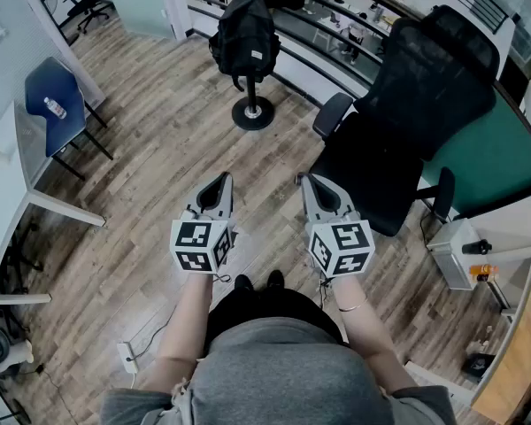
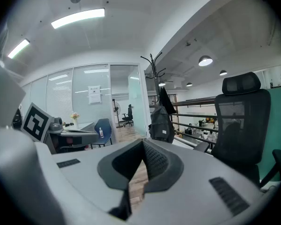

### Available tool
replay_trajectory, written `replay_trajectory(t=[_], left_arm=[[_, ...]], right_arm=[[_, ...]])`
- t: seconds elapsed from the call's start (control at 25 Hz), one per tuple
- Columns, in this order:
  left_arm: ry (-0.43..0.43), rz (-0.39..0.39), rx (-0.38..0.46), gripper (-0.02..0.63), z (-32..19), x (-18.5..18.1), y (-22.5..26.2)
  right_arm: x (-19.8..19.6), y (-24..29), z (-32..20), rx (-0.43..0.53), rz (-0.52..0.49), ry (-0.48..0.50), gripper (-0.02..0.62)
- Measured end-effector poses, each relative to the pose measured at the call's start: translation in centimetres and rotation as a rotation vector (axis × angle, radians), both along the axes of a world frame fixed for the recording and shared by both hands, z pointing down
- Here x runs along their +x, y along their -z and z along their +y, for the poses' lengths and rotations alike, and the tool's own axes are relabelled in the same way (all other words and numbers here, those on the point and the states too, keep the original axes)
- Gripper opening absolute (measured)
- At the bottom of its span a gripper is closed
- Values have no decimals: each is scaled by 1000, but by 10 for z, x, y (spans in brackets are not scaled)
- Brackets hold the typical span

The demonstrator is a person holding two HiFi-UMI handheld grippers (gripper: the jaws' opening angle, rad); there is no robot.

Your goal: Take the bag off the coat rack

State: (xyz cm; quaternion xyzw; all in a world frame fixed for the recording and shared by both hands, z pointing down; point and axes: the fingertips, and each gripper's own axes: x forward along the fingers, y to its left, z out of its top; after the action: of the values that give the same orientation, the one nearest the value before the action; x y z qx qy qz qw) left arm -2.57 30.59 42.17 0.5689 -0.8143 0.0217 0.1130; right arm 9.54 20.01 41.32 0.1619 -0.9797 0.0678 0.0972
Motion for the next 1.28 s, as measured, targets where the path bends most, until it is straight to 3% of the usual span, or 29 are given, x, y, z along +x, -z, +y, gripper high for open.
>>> replay_trajectory(t=[0.52,0.64,1.0,1.28], left_arm=[[35,29,-33,29,-8,7,-12],[45,46,-34,33,-9,4,-14],[68,59,1,175,-16,-19,-11],[102,71,3,276,-43,-78,-19]], right_arm=[[1,-16,-18,-55,12,16,8],[-3,-21,-19,-75,14,41,95],[-29,-26,-23,-100,16,99,178],[-69,-24,-62,-79,20,61,250]])
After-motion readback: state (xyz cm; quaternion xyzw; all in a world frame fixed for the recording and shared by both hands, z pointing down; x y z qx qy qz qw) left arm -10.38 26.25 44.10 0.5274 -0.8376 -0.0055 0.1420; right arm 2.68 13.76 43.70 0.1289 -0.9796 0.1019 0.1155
